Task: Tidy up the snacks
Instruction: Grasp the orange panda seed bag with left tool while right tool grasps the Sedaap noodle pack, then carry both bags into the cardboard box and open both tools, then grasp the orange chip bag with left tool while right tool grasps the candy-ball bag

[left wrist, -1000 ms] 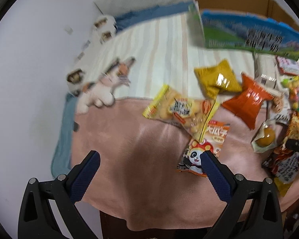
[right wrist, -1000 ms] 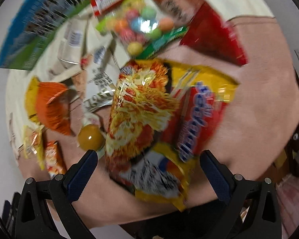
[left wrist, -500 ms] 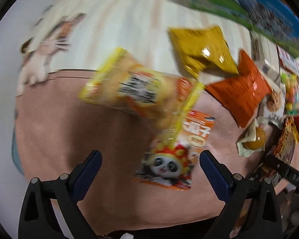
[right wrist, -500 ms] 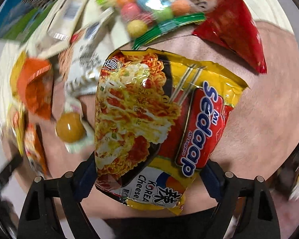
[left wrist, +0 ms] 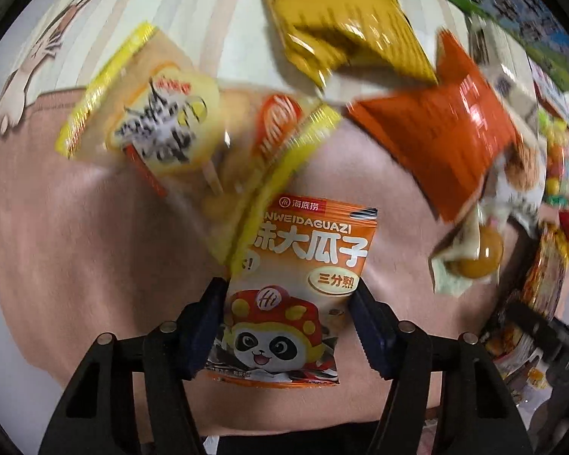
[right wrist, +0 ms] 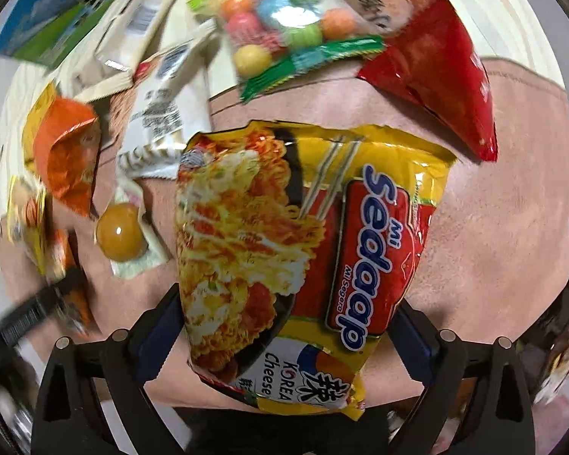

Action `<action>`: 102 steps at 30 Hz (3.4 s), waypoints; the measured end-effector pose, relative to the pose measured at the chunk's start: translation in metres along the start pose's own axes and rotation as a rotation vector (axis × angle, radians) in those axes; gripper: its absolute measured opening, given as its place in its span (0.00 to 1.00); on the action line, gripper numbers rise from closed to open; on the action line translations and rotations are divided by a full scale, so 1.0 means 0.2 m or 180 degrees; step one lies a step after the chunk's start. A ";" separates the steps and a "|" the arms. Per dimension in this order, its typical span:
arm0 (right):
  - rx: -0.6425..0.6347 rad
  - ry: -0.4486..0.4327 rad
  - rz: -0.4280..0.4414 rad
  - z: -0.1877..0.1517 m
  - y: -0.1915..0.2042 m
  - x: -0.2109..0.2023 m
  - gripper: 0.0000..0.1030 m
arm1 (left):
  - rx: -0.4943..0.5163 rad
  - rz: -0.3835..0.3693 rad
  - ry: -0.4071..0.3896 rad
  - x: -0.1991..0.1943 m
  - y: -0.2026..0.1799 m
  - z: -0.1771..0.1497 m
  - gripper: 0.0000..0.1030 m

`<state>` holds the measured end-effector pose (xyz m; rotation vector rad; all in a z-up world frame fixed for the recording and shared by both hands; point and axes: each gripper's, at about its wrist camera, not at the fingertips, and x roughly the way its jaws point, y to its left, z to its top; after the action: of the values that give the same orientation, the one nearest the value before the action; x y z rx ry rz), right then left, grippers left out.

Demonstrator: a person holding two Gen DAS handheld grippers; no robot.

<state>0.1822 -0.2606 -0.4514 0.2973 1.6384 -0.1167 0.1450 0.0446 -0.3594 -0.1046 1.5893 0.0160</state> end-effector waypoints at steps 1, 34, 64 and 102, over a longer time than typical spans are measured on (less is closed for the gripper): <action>0.0038 0.0023 -0.0006 0.01 -0.01 0.01 0.97 | 0.0006 0.0006 0.0004 0.01 -0.01 -0.02 0.60; -0.0333 -0.0375 0.0354 -0.12 0.12 -0.28 0.87 | 0.0287 -0.0520 -0.0459 -0.23 -0.06 0.00 0.55; -0.0943 -0.0242 0.0169 1.93 0.73 -0.37 0.87 | 0.0098 -0.0461 -0.0212 -0.20 -0.47 2.08 0.57; -0.0791 -0.0832 -0.0108 1.50 0.73 -0.63 0.96 | 0.0229 -0.0299 -0.1079 -0.63 -0.38 1.52 0.97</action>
<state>0.5181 -0.2124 -0.3393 0.0603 1.3810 0.0226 0.4563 -0.0006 -0.2355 -0.1139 1.2437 -0.0922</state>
